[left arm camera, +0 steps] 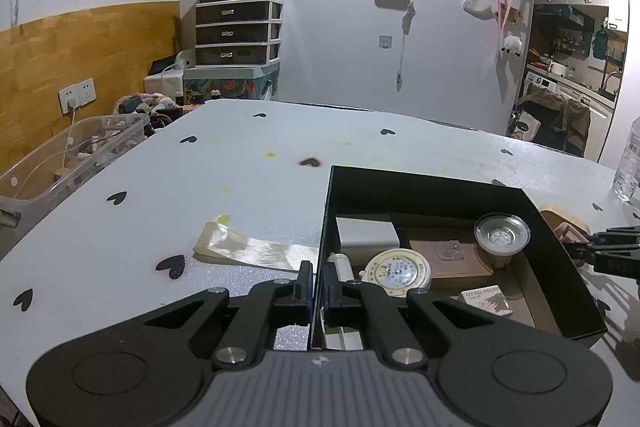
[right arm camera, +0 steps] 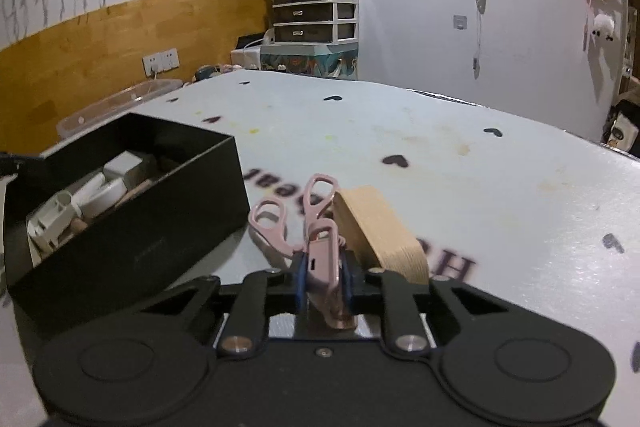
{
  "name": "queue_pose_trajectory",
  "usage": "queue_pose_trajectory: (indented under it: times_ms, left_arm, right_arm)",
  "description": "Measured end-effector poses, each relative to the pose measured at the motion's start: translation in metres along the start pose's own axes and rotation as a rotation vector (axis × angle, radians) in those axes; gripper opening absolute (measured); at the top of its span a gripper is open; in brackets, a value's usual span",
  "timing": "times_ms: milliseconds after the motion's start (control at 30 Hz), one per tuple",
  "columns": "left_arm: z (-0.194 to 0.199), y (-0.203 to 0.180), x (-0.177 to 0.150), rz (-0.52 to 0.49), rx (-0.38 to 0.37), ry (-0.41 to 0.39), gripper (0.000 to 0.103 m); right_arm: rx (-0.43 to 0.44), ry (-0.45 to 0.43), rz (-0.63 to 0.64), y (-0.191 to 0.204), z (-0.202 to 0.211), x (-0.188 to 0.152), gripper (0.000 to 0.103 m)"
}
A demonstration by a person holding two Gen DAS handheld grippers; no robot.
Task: Organize rigid objects
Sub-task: 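Close the right tool on the pink scissors handle, then carry the pink scissors into the black box and open the right tool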
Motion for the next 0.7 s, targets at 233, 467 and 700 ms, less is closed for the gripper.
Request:
queue_pose_trajectory:
  times_ms: [233,467,700]
  left_arm:
    - [0.001,0.001,-0.001,0.001,0.002,-0.002,0.004]
    - [0.001,0.001,-0.001,-0.003,0.003,-0.002,0.004]
    - [0.002,0.003,-0.001,0.007,-0.011,-0.007,0.004]
  right_arm:
    - [0.010,-0.030,-0.004,0.004,0.017,0.002,0.017]
    - [0.066,-0.143,-0.049,0.002,0.050,0.019,0.017]
    - [0.299,-0.178,0.079,0.044,0.074,0.038,0.017]
Point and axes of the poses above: each gripper's, at about its wrist camera, not at the fingertips, and z roughly against the way its jaws point, y to its left, x to its top, the point moved 4 cm from there along -z, roughly the way its jaws point, and after that the axes turned 2 degrees about -y, right-handed, at the moved point
